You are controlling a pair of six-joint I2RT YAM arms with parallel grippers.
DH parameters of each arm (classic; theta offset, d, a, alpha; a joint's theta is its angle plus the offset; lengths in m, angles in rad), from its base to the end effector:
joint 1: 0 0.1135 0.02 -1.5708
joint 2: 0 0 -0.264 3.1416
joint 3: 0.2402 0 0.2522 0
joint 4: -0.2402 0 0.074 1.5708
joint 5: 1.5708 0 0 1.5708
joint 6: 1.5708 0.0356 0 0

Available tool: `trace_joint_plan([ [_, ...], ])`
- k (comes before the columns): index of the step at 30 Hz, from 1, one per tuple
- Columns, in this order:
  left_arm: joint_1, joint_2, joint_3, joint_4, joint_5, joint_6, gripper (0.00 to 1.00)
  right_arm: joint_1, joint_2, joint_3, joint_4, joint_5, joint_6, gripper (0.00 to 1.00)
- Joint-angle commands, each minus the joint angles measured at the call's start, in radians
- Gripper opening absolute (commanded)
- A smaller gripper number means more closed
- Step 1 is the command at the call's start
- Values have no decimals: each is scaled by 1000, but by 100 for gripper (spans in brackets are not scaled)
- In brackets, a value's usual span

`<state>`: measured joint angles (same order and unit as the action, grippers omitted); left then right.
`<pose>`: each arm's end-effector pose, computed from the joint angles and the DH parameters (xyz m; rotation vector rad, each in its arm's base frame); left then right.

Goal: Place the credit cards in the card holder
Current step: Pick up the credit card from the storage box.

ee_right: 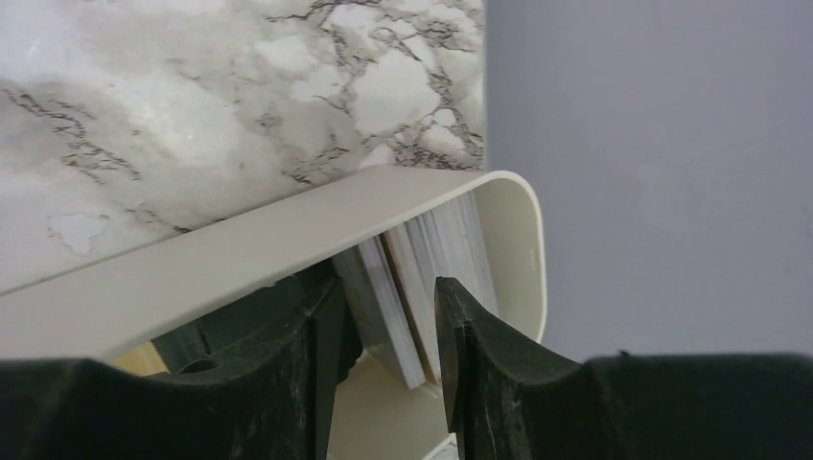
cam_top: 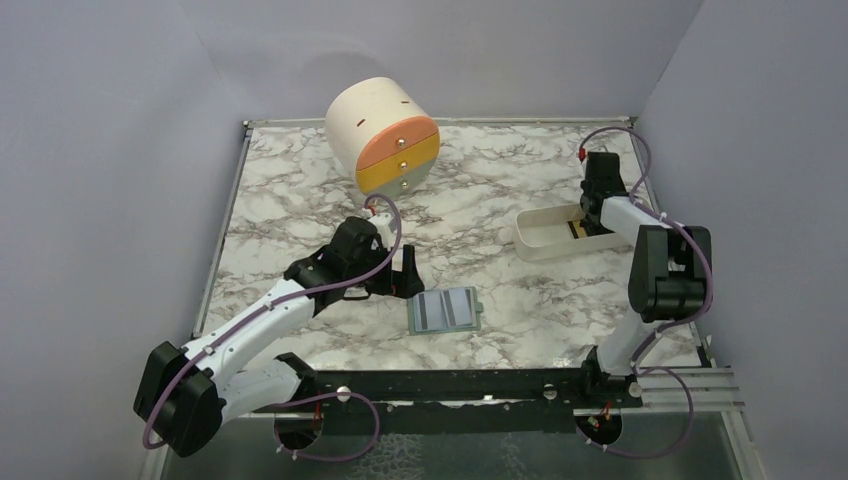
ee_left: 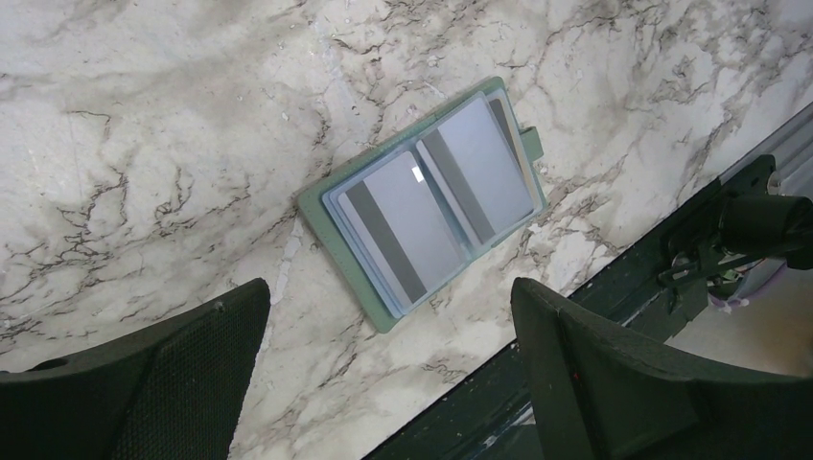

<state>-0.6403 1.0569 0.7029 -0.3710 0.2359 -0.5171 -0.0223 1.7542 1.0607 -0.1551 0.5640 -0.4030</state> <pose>0.1731 -0.1394 0.2427 0.2784 2.4124 -0.8375 0.3632 -0.0271 0.1845 -0.1973 2.4196 -0.8758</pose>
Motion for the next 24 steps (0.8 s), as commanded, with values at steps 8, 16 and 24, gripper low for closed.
trace_joint_plan([
  [8, 17, 30, 20, 21, 41, 16, 99, -56, -27, -16, 81, -21, -78, 40],
  [16, 18, 29, 18, 21, 43, 12, 99, -56, -24, -13, 63, -63, -60, 43],
  [24, 26, 22, 16, 23, 46, 6, 99, -56, -9, -16, 40, -131, -40, 46],
])
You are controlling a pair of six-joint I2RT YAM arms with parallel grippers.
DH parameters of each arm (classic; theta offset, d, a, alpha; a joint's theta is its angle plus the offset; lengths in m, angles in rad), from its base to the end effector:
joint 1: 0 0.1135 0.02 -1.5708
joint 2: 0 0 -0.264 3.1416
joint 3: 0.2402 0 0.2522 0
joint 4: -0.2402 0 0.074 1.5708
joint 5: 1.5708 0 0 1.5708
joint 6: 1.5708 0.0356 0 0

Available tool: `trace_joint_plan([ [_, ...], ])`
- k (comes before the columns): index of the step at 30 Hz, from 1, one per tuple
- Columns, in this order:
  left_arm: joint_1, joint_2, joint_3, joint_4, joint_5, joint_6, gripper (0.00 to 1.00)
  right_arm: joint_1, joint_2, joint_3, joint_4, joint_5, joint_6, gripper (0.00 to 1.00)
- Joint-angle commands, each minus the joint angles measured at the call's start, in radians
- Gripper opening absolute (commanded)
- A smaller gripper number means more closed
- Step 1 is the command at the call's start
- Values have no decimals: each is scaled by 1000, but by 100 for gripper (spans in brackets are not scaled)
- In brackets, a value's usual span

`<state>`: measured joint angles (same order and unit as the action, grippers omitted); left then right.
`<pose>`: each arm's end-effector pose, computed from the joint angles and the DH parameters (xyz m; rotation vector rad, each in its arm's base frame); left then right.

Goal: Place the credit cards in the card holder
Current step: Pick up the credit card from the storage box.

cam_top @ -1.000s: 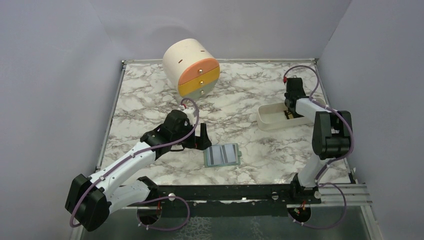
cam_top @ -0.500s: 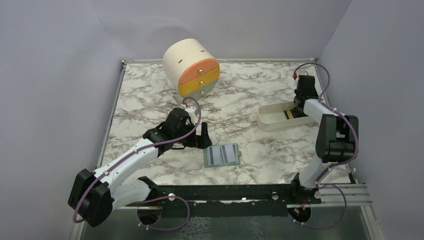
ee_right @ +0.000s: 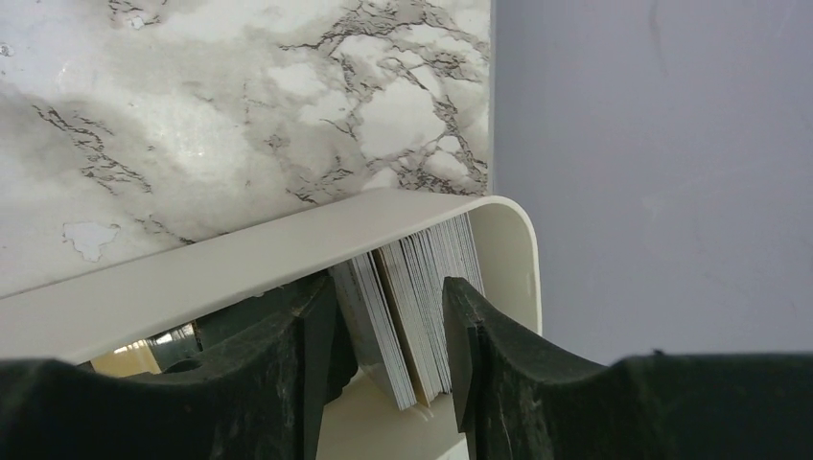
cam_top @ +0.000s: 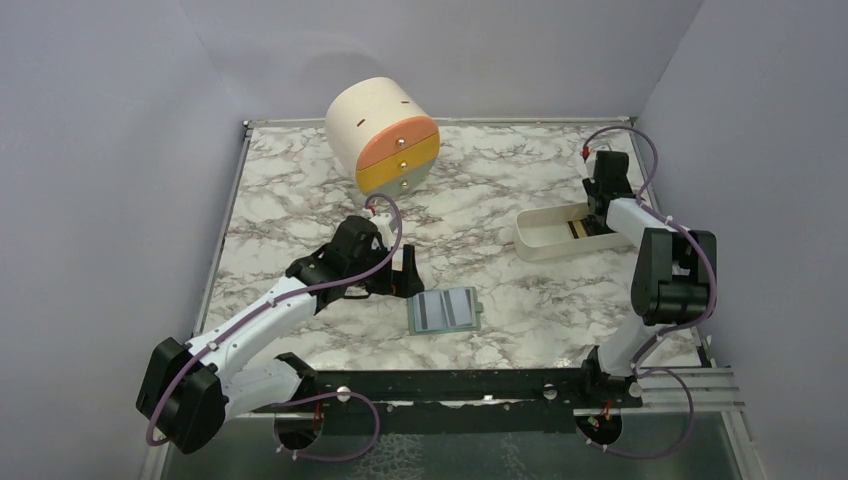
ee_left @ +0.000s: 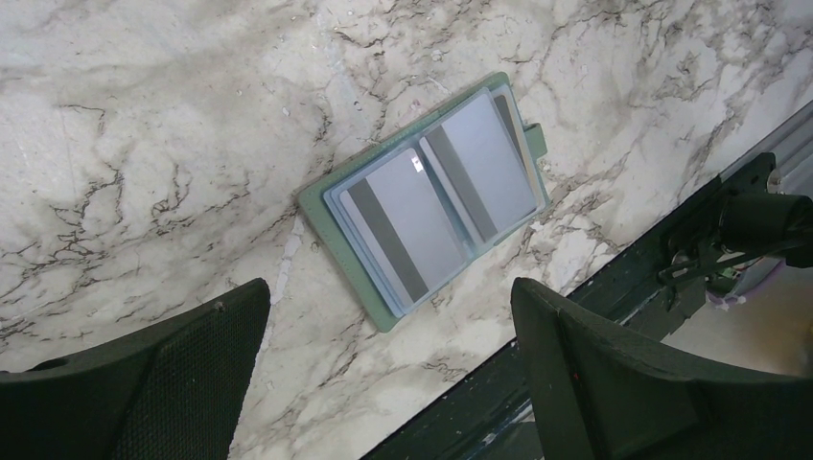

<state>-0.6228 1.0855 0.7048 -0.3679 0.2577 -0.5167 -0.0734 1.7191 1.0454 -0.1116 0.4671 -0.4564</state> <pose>0.1783 -0.1392 0.2379 0.2681 2.4389 -0.8433 0.3605 -0.0426 0.1939 -0.2229 2.3829 -0.8052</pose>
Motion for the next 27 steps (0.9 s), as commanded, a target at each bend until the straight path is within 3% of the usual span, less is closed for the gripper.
trace_joint_plan([
  [1, 9, -9, 12, 21, 26, 3, 99, -5, 44, 3, -5, -18, 12, 46],
  [12, 9, -13, 7, 32, 43, 1, 99, -5, 54, -36, 100, 147, -62, 40],
  [27, 11, -33, 1, 20, 44, 4, 99, -5, 7, -28, 112, 142, -58, 27],
])
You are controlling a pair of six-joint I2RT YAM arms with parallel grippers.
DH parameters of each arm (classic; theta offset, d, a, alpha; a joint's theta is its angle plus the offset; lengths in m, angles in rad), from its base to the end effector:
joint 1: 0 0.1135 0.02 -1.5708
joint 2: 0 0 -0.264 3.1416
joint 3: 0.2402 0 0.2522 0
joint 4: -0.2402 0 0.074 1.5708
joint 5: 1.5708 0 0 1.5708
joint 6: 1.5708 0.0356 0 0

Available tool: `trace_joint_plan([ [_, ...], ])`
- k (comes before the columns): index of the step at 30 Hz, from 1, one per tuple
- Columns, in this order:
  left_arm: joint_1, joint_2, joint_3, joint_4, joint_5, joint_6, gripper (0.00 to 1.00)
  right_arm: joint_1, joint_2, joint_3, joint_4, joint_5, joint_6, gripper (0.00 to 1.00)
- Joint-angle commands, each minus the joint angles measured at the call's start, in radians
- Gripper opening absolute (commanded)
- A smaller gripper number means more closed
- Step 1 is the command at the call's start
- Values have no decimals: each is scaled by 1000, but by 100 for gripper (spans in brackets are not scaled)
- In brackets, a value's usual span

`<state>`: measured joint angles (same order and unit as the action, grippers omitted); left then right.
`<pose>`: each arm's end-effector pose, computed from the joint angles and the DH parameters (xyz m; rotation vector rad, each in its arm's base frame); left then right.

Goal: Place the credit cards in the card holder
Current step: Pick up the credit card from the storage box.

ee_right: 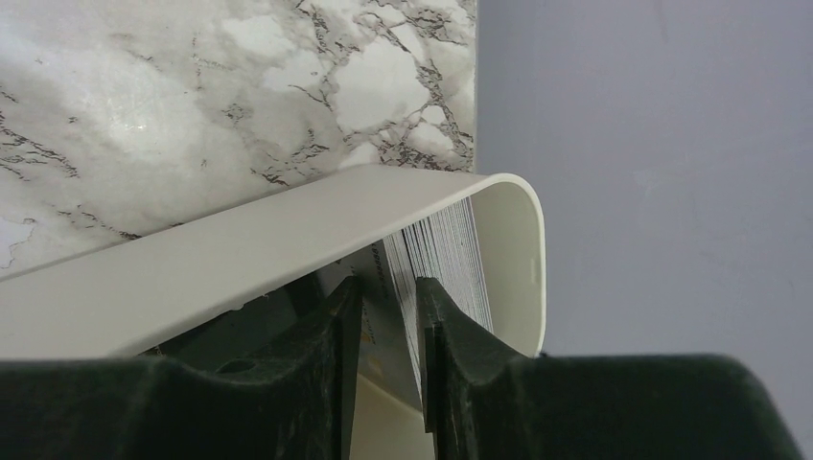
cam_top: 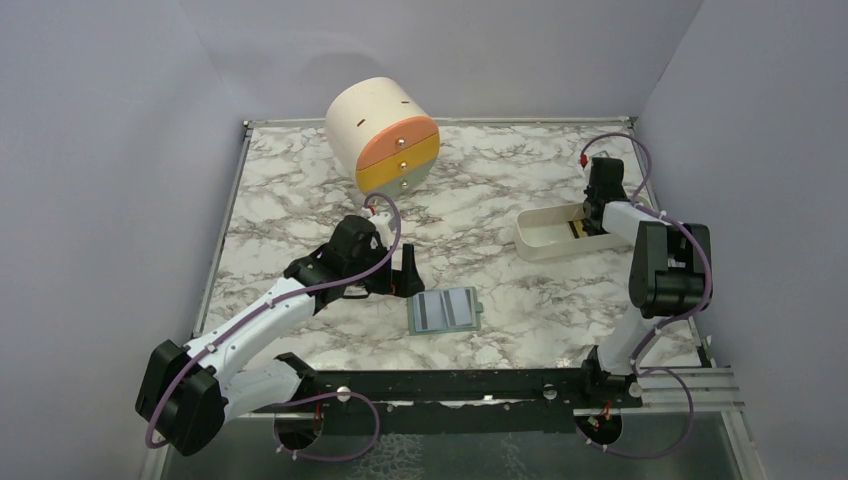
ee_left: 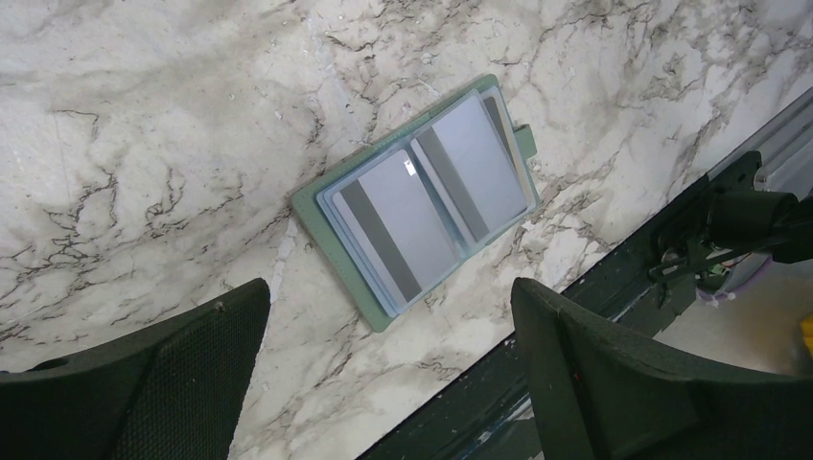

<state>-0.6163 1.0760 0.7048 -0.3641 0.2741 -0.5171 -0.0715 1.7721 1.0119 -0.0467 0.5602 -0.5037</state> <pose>0.1780 -0.1379 0.2403 0.2699 2.4271 -0.8645 0.3614 -0.0449 0.1716 -0.2440 2.4060 -0.9364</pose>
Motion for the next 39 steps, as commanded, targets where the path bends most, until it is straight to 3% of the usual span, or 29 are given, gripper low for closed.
trace_joint_plan([
  [1, 3, -25, 1, 17, 28, 4, 99, -7, -50, 7, 47, 48, -11, 25],
  [12, 3, -37, -2, 16, 25, 3, 99, -4, -76, 48, -76, 6, 59, 1],
  [22, 3, -46, -4, 25, 28, 3, 99, 6, -170, 143, -336, -198, 197, 1],
  [27, 3, -65, -17, 24, 33, -11, 93, 32, -268, 160, -411, -276, 344, 1],
  [33, 4, -97, -34, 24, 37, -29, 87, 122, -397, 168, -480, -404, 479, 1],
  [39, 3, -131, -70, 64, 53, -92, 81, 294, -536, 111, -483, -547, 568, 1],
])
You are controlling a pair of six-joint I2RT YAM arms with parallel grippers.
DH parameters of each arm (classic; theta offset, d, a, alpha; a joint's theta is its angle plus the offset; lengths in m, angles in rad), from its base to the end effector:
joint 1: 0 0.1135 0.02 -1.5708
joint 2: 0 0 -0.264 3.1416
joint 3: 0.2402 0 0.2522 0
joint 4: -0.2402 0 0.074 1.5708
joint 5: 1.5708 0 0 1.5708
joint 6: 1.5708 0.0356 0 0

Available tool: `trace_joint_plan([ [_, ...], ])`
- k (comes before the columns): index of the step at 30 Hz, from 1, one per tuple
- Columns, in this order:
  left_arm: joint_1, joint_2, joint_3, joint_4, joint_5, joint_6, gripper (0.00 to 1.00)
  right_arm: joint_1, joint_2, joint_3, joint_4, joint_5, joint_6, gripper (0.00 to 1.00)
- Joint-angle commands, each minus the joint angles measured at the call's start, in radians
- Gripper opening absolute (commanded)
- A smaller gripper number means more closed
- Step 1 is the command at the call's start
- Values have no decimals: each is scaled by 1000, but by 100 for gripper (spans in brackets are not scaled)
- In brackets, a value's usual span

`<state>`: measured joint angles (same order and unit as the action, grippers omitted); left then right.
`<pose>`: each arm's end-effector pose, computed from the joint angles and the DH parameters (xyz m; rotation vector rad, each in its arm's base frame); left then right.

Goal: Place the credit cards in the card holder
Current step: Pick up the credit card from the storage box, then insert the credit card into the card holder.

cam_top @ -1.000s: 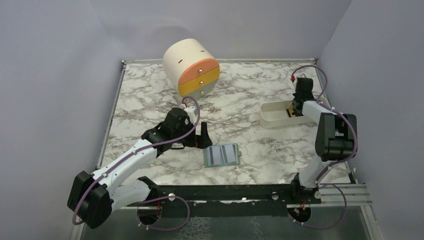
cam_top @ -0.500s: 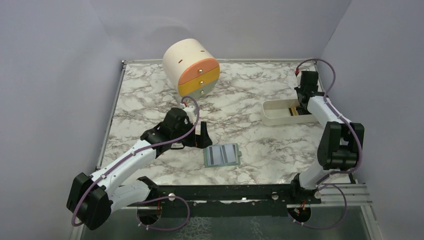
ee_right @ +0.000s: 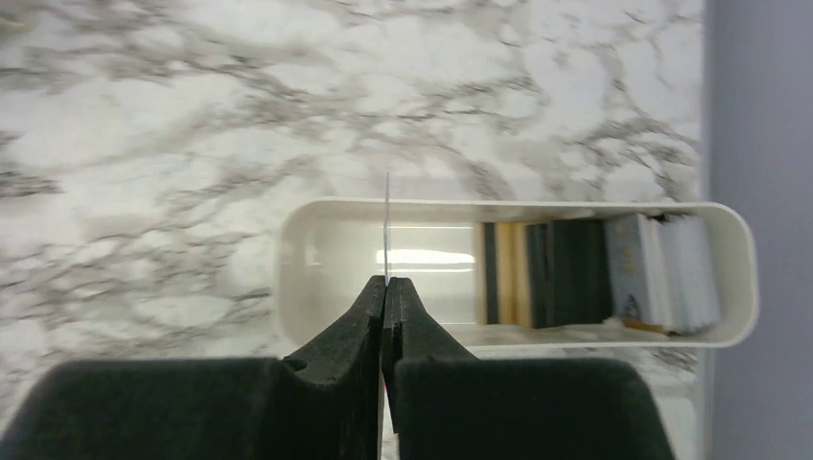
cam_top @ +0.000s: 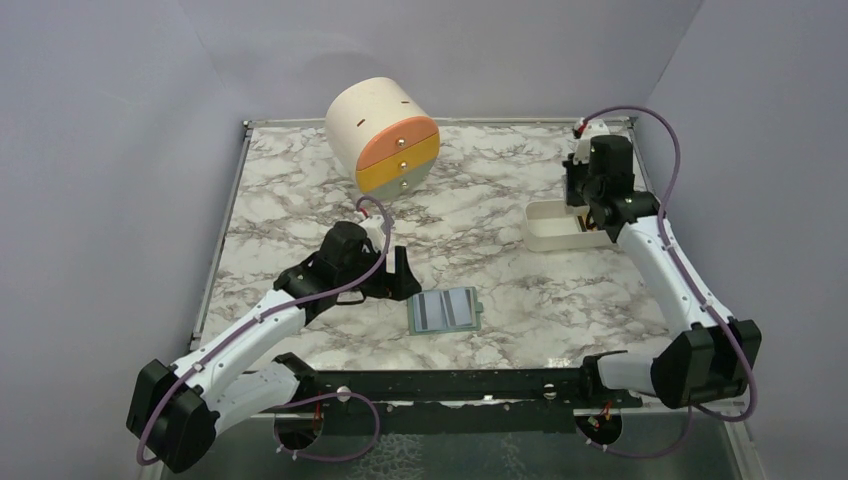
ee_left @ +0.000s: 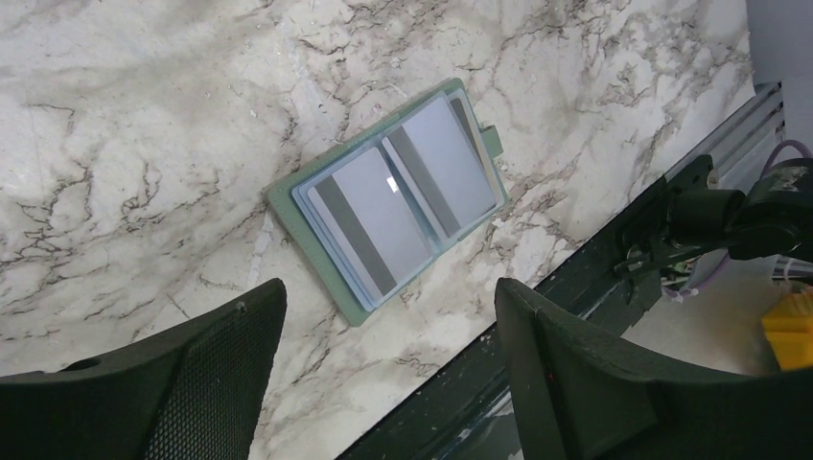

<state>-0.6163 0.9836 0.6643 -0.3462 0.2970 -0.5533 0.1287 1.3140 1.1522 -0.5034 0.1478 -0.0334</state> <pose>0.1655 -0.1300 0.2466 0.2476 2.3694 -0.9343 0.2886 0.0321 0.3212 -0.1004 2.2276 -0.1132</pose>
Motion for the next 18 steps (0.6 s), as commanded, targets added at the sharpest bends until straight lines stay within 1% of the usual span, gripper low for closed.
trace_joint_plan([
  [1, 4, -48, -42, 60, 29, -73, 80, 129, -95, -37, -23, -155, 114, 1],
  [5, 4, -87, -101, 146, 53, -176, 76, 242, -148, -105, 36, -277, 230, 1],
  [7, 4, -102, -129, 204, 79, -255, 72, 292, -164, -148, 75, -336, 287, 1],
  [10, 3, -118, -163, 289, 105, -343, 68, 352, -190, -216, 147, -389, 371, 1],
  [15, 3, -115, -189, 401, 139, -438, 66, 381, -248, -351, 335, -561, 555, 1],
  [18, 4, -114, -221, 512, 165, -511, 65, 386, -289, -436, 449, -645, 706, 1],
])
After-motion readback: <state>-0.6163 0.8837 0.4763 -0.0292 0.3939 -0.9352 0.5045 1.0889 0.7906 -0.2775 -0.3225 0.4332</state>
